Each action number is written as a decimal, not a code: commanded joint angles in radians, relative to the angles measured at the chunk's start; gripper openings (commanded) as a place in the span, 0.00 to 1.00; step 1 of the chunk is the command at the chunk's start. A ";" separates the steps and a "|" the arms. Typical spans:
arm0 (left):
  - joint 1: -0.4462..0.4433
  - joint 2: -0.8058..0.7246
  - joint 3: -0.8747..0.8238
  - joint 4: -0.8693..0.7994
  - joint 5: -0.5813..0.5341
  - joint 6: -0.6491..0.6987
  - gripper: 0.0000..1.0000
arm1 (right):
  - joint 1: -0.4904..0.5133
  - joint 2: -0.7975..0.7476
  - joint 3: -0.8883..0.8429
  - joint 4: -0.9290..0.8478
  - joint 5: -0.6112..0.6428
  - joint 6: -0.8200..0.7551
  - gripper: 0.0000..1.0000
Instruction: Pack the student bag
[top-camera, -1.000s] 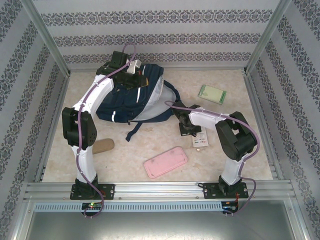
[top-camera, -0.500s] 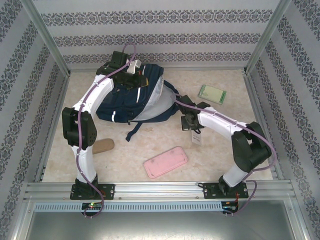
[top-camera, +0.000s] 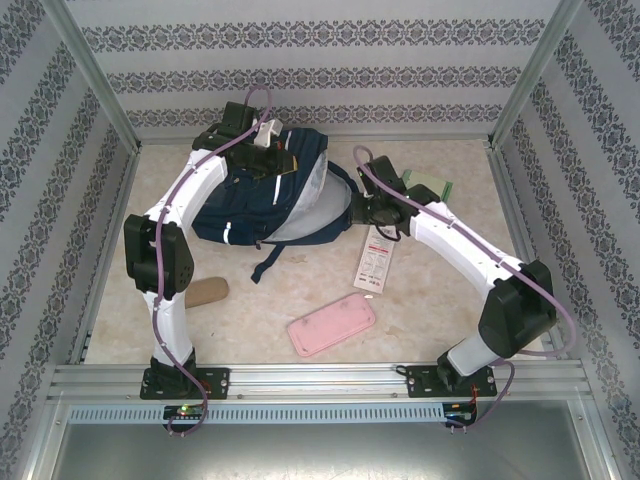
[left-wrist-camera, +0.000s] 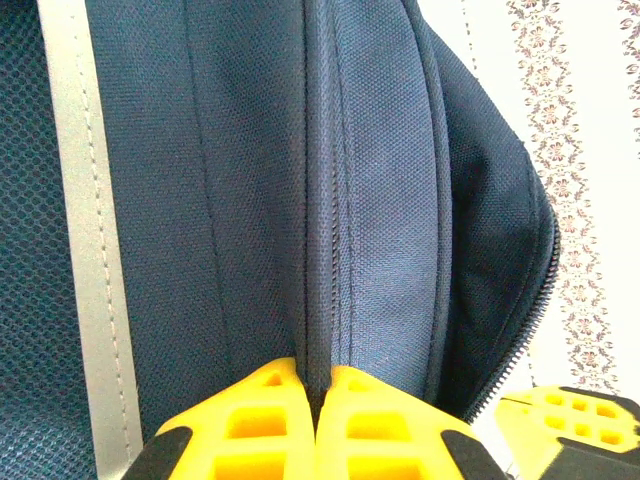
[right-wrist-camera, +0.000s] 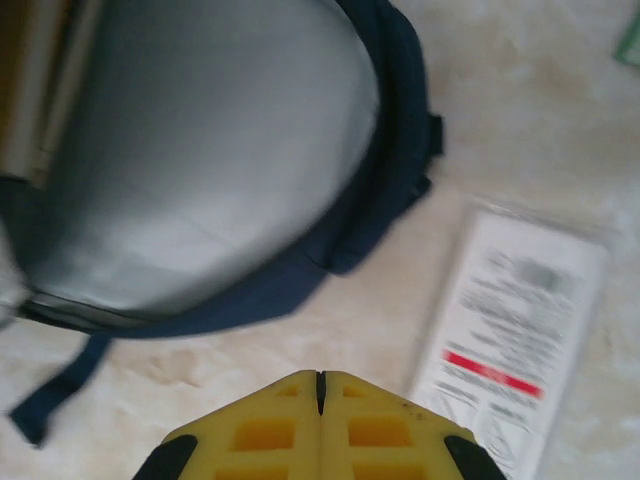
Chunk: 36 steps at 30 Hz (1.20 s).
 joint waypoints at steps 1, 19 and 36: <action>-0.014 -0.043 0.029 0.060 0.077 -0.028 0.00 | -0.021 0.054 0.067 0.098 -0.109 0.057 0.00; -0.074 -0.025 -0.004 -0.070 -0.102 0.064 0.36 | -0.183 -0.024 -0.310 0.151 -0.143 0.194 0.33; -0.443 0.171 -0.070 0.010 -0.131 0.015 0.16 | -0.363 -0.083 -0.692 0.518 -0.355 0.290 0.46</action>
